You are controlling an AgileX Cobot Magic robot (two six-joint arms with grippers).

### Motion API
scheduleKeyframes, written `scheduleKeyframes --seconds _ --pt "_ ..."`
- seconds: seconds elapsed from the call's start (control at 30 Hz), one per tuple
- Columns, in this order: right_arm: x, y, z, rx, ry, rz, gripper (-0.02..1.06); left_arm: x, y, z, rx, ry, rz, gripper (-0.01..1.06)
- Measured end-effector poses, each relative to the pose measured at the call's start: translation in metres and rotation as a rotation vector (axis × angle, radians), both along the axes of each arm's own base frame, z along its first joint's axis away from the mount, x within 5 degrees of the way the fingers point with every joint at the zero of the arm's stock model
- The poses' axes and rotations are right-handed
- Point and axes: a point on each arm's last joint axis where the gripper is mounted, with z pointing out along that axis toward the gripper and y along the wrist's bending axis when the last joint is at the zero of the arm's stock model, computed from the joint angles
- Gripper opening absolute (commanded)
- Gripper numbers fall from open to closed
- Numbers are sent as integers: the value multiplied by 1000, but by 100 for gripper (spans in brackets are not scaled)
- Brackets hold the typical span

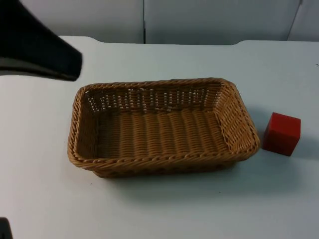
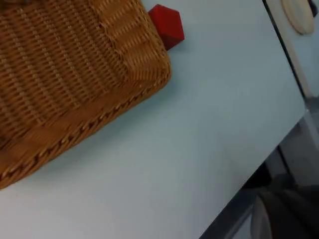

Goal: Pick up the basket with the left hand and place the cube into the basket with the right hand.

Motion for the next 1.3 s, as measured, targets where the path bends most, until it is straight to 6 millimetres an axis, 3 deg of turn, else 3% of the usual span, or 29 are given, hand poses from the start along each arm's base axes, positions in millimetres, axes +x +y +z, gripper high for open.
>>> scheduleKeyframes --seconds 0.1,0.2,0.23,0.27,0.33,0.37,0.5,0.8,1.07,1.3 --pt "0 0 0 0 0 0 0 32 -7 -14 -5 56 -7 7" --pt "0 0 0 0 0 0 0 70 -9 -44 85 103 21 33" --pt "0 0 0 0 0 0 0 70 -9 -44 85 103 21 41" --pt "0 0 0 0 0 0 0 84 -6 -62 155 128 60 41" --pt "0 0 0 0 0 0 0 96 -1 -83 247 148 108 59" --pt "0 0 0 0 0 0 0 96 -1 -83 247 148 108 64" --pt "0 0 0 0 0 0 0 112 8 -107 358 117 203 65" --pt "0 0 0 0 0 -4 0 131 15 -105 450 -22 251 65" --pt "0 0 0 0 0 -4 0 137 14 -120 465 15 240 65" --pt "0 0 0 0 0 -4 0 139 13 -150 489 99 219 65"
